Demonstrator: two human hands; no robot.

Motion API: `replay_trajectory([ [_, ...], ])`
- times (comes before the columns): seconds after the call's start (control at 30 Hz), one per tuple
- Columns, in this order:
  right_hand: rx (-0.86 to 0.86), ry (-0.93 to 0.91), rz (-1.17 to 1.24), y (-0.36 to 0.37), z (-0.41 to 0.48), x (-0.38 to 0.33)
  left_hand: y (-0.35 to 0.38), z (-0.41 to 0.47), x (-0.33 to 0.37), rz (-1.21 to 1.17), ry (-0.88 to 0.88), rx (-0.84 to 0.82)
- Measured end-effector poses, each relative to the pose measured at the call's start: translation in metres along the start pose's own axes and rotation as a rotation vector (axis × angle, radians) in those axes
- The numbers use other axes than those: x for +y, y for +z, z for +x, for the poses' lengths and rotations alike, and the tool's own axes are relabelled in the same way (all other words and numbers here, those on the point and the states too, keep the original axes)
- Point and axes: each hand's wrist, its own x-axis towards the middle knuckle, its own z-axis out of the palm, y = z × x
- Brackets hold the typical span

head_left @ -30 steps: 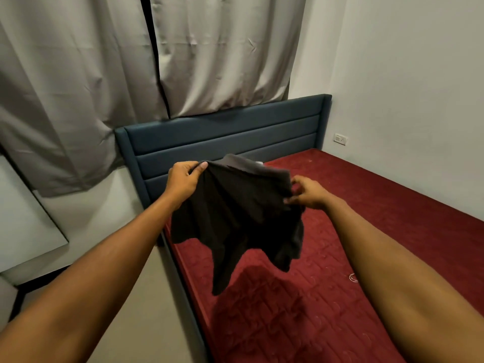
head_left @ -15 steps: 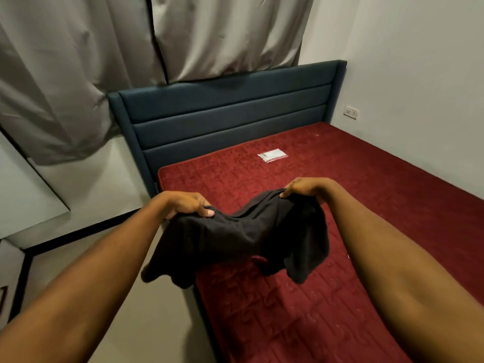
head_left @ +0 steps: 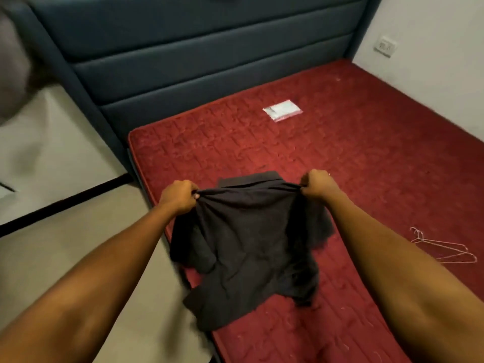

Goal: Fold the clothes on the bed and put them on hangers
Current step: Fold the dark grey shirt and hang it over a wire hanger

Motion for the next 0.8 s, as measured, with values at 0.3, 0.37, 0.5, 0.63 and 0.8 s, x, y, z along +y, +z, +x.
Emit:
replay_trajectory([
  [0.3,-0.107,0.194,0.236,0.120,0.181,-0.048,0.086,0.186,-0.042,-0.128,-0.223,0.020],
  [0.37,-0.041,0.157,0.197,0.124,0.225,-0.055,0.101,0.220,-0.052,-0.259,-0.284,0.028],
  [0.5,0.113,0.039,0.140,0.121,0.287,-0.083,0.117,0.272,-0.060,-0.420,-0.346,0.168],
  [0.63,0.001,-0.059,0.213,0.142,0.283,-0.093,0.139,0.277,-0.056,-0.473,-0.208,0.154],
  [0.8,-0.253,-0.090,0.050,0.213,0.226,-0.063,0.219,0.189,-0.058,-0.341,-0.178,0.044],
])
